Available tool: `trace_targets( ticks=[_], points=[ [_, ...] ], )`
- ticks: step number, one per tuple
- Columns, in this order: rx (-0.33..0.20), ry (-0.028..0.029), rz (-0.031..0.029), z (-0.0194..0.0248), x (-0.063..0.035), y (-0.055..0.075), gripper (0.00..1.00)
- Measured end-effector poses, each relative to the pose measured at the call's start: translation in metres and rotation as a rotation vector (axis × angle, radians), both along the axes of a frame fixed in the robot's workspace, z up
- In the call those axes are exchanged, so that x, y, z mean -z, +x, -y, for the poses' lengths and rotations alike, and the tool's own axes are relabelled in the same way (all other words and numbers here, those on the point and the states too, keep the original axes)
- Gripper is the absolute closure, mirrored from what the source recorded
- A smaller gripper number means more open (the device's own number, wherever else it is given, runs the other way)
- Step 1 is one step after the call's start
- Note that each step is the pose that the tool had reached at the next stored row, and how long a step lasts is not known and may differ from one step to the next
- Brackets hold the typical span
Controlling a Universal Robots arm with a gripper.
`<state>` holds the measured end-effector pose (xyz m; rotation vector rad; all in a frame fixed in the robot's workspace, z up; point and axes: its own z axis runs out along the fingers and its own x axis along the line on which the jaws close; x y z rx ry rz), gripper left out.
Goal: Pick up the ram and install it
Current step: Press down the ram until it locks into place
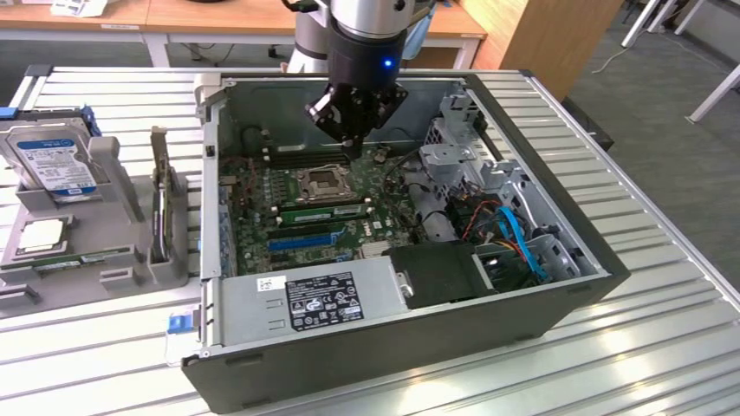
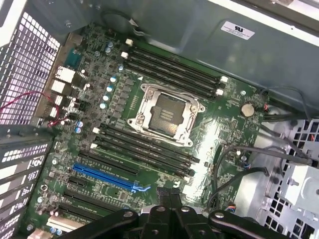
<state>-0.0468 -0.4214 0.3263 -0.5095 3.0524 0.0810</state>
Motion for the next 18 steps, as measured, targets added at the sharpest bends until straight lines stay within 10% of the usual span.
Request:
trace_targets(
  ticks=[7,13,18],
  points=[
    [0.000,-0.0004,-0.0013,-0.0001,0.0000,-0.0001,0.90],
    [0.001,0.0005,-0.0643,-0.0001,0.0000,0.0000,0.90],
    [0.031,0.0016,-0.0684,-0.0001,0.0001,0.0000,0.90]
  ],
)
